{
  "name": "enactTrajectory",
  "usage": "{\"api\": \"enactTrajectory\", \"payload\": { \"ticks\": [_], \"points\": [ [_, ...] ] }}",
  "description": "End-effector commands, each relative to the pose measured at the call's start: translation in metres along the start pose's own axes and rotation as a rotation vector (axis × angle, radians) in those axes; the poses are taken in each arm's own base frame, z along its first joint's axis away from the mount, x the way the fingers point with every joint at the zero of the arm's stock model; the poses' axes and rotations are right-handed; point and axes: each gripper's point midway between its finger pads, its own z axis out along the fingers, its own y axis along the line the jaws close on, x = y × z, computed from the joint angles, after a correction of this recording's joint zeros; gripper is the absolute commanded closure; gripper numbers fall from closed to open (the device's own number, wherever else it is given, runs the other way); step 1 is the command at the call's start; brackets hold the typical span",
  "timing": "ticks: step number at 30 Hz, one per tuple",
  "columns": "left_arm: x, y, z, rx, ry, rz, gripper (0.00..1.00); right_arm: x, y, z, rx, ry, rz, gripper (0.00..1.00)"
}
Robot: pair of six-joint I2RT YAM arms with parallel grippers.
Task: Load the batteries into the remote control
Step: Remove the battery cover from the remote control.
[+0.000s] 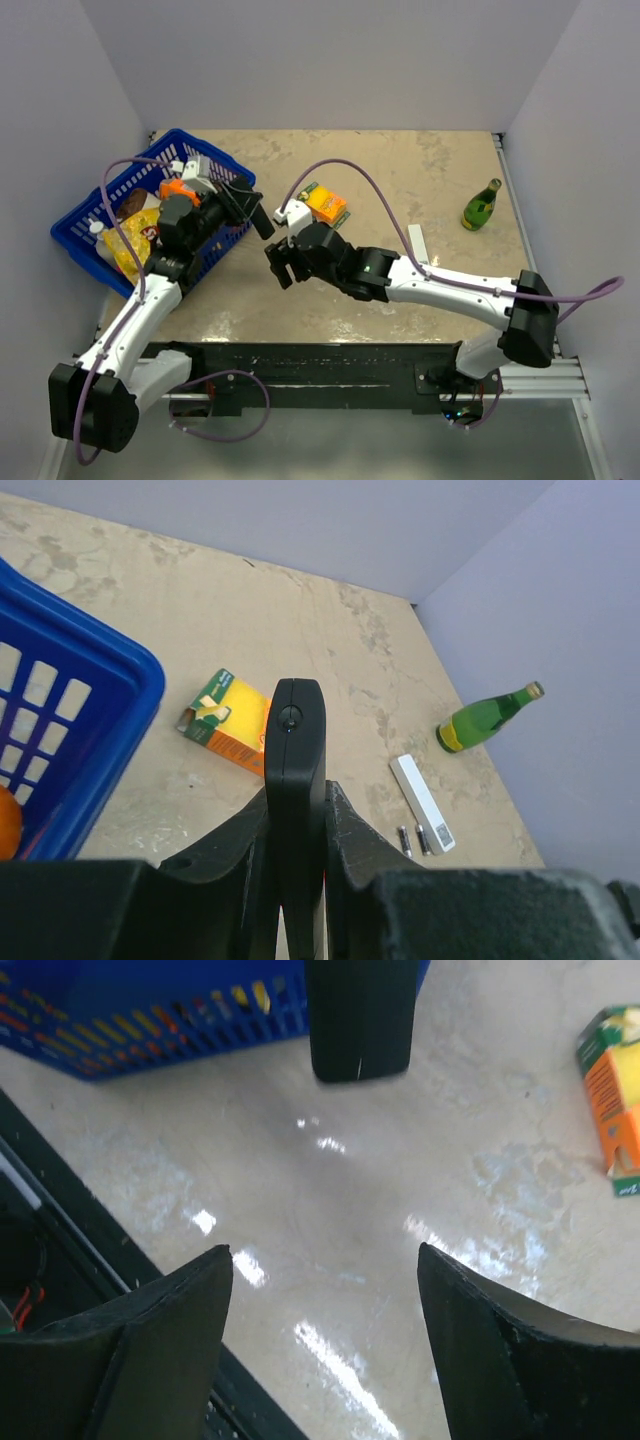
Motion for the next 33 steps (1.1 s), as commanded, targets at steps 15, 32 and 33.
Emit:
{"api": "enactTrajectory", "payload": {
  "ticks": [15,32,33],
  "points": [
    [0.002,-0.051,0.003,0.159,0.009,0.052,1.0,-0.084,-0.027,0.027,0.057,-0.157,0.027,0.3],
    [0.008,-0.058,0.005,0.203,0.03,0.055,1.0,-0.083,-0.023,0.033,-0.003,-0.146,0.014,0.43],
    [0.008,-0.058,0.005,0.203,0.032,0.054,1.0,-0.085,-0.022,0.032,-0.005,-0.15,0.011,0.44]
  ]
}}
